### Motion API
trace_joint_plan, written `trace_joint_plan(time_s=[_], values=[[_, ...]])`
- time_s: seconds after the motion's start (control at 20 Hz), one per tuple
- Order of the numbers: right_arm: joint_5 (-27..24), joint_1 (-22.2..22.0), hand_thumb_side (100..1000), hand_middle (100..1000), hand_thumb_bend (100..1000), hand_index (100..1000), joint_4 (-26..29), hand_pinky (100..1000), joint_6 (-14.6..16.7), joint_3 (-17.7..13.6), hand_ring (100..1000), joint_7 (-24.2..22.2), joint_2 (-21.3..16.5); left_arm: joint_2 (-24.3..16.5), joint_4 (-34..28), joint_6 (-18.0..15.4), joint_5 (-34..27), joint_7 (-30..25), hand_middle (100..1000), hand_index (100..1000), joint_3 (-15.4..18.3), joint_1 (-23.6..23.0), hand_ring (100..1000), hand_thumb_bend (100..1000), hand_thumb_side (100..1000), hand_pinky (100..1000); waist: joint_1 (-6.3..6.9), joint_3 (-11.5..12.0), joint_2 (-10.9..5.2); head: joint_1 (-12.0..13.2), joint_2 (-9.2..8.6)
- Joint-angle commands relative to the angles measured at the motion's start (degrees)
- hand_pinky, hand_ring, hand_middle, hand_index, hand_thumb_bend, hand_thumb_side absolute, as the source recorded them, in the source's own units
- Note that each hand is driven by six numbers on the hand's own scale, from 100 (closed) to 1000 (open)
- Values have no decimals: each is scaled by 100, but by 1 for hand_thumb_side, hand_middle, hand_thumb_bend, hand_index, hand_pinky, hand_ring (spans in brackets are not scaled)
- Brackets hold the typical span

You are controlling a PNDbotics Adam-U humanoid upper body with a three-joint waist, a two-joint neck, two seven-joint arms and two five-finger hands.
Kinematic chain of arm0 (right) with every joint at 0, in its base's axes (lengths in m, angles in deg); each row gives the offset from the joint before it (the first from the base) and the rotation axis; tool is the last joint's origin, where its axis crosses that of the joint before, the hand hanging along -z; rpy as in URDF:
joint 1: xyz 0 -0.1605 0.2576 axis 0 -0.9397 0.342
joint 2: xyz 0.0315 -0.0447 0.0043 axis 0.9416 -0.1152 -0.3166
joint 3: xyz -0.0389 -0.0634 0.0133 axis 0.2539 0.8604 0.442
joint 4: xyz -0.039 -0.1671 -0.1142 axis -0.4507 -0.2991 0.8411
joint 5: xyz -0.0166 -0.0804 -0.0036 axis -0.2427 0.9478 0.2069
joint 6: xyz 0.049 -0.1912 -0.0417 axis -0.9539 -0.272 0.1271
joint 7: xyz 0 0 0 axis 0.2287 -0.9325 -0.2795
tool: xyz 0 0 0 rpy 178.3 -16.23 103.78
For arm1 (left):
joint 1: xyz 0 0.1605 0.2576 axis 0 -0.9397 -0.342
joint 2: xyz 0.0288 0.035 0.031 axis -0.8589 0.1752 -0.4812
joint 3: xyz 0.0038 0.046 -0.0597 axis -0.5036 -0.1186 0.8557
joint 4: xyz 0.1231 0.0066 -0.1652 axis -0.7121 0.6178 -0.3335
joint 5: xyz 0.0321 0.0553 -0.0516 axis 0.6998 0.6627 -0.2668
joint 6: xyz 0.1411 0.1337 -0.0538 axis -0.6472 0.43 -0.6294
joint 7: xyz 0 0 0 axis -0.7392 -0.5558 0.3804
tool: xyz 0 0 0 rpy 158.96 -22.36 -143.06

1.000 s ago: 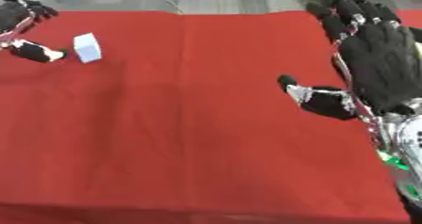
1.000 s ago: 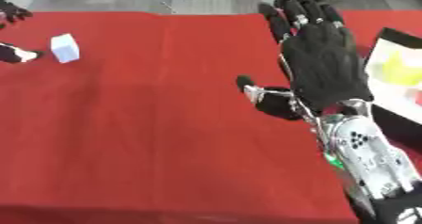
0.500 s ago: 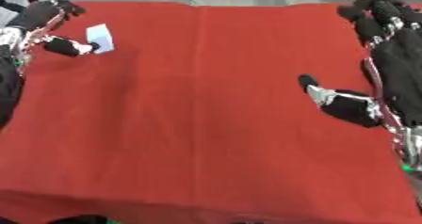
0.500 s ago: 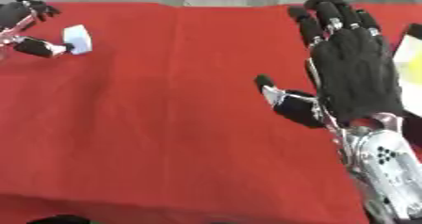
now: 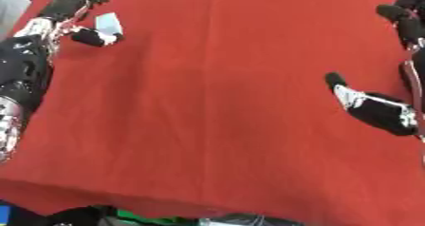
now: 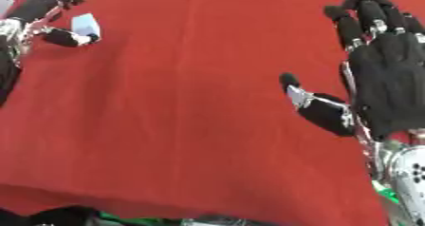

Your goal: Pick up the objects with one hand, pass them to the other hand, and then place them into the box on the other side of the table.

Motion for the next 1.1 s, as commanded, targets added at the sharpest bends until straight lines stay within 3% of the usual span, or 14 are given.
trace_joint_plan(time_s=[0.05,0.3,0.75,0.9,1.1], values=[[-52,84,501,781,528,831,121,708,-39,4,846,65,6,-275,-10,120,-61,61,753,887,28,97,727,459,506,764,3,-7,-78,-60,-14],[-84,76,511,782,519,826,121,709,-59,10,846,79,7,-244,66,246,-27,43,731,868,-5,59,707,388,346,751,-4,-18,-83,-61,-14],[-61,59,527,776,523,817,121,696,-188,-7,843,65,6,-184,204,267,85,-60,706,849,-70,-28,678,372,288,737,-27,-34,-80,41,-14],[-45,56,535,775,518,814,121,695,-243,-2,843,57,6,-161,204,259,86,-71,566,748,-63,-26,570,324,162,698,-40,-32,-76,54,-14],[-31,40,553,776,505,813,121,695,-295,-7,843,55,-5,-148,46,180,-115,66,444,625,-3,-16,493,179,142,673,-49,-2,-96,40,-14]])
